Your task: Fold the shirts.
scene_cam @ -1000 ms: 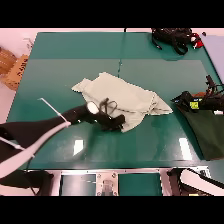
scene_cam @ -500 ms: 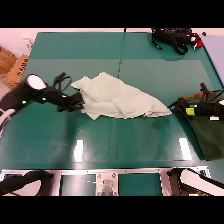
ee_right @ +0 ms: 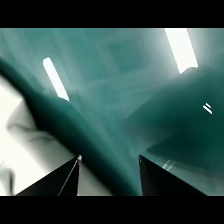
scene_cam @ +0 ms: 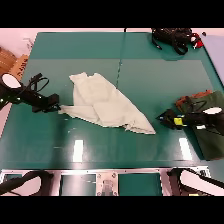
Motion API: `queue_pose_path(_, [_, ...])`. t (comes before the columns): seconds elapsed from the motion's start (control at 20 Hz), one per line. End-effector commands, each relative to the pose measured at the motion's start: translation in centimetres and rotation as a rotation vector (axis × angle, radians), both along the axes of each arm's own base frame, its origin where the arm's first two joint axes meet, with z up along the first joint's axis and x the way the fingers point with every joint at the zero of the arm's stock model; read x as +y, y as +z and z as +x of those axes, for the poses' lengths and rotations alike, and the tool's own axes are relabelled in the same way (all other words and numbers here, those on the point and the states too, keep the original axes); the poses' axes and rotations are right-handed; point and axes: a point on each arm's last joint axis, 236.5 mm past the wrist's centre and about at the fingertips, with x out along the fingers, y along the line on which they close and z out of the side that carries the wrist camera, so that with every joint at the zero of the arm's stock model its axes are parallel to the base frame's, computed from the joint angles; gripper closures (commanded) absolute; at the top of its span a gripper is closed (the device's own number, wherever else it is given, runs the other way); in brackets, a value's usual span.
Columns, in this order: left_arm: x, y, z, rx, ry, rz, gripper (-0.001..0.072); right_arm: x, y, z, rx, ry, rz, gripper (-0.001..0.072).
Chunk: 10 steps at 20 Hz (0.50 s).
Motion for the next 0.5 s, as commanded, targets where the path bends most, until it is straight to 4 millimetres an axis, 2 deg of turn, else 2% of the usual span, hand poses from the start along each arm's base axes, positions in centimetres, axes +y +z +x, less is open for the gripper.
queue_pose_path(0.0, [0.7,-0.1,-0.1,-0.004,-0.011,0.013,0.0684,5.6,-0.1,-3.0,0.049,0.207,0.045,0.0205])
queue_pose_path(0.1, [0.8,-0.1,-0.1,-0.009,-0.021,0.015,0.0684,8.4,-0.1,-4.5,0.057,0.320,0.047,0.0205])
queue_pose_path(0.2, [0.8,-0.1,-0.1,-0.010,-0.028,0.016,0.0684,10.0,-0.3,-5.1,0.047,0.384,0.032,0.0235])
queue_pose_path(0.25, [0.7,-0.1,-0.1,-0.009,-0.029,0.016,0.0684,10.4,-0.4,-5.1,0.038,0.396,0.025,0.0347])
queue_pose_path(0.3, [0.7,-0.1,-0.1,-0.010,-0.029,0.016,0.0684,10.5,-0.4,-5.1,0.033,0.401,0.020,0.0492])
queue_pose_path(0.35, [0.7,-0.1,-0.1,-0.010,-0.030,0.016,0.0684,10.5,-0.4,-5.0,0.029,0.399,0.017,0.0682])
queue_pose_path(0.45, [0.8,0.0,-0.1,-0.017,-0.035,0.019,0.0684,10.0,-0.3,-4.1,0.012,0.374,0.008,0.0695])
